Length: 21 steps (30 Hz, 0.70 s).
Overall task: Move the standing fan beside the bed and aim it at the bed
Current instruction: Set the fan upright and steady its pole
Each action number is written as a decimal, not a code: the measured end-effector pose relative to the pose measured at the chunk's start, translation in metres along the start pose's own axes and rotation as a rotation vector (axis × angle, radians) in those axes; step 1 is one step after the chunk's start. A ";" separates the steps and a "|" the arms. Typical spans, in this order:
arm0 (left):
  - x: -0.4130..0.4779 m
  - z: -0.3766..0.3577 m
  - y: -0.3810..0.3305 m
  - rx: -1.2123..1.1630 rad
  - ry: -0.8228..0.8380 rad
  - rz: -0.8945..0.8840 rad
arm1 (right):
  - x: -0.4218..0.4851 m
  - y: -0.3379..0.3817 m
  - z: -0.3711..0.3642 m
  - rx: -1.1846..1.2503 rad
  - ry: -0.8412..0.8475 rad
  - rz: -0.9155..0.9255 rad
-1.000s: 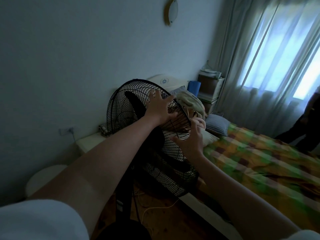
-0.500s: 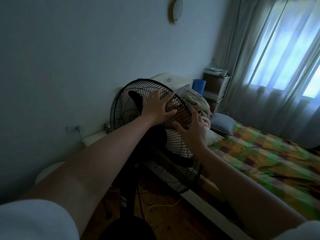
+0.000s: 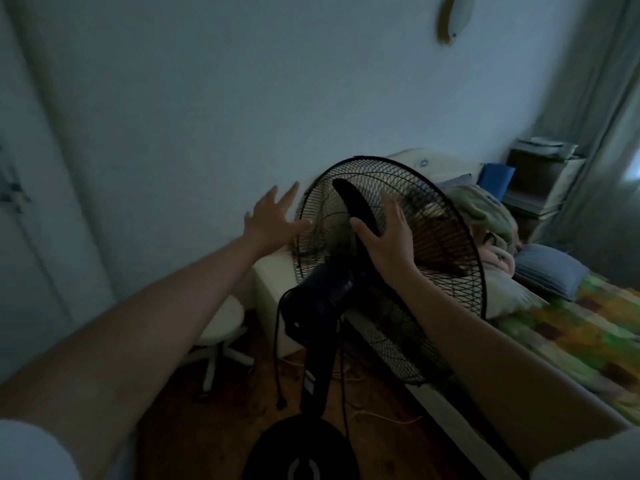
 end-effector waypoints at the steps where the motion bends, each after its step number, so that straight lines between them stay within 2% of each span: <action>1: -0.009 0.004 0.010 -0.015 -0.006 0.037 | 0.000 0.004 -0.006 0.020 0.039 0.012; 8: -0.067 -0.007 0.042 -0.120 -0.025 0.221 | -0.017 -0.001 -0.027 0.111 0.220 0.066; 12: -0.091 -0.034 0.051 -0.221 -0.001 0.253 | -0.035 -0.017 -0.039 0.103 0.266 0.040; 16: -0.108 -0.070 0.064 -0.280 0.072 0.341 | -0.057 -0.043 -0.061 0.120 0.302 -0.005; 21: -0.117 -0.117 0.074 -0.320 0.171 0.350 | -0.090 -0.086 -0.093 0.136 0.356 -0.092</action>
Point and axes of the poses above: each hand's wrist, its own x-axis towards the middle knuckle, its own z-axis out of the back of the hand, y = z × x, the point moved 3 cm from there along x, towards the middle knuckle, and after that the axes turned 11 degrees about y, right-handed, at the moved point
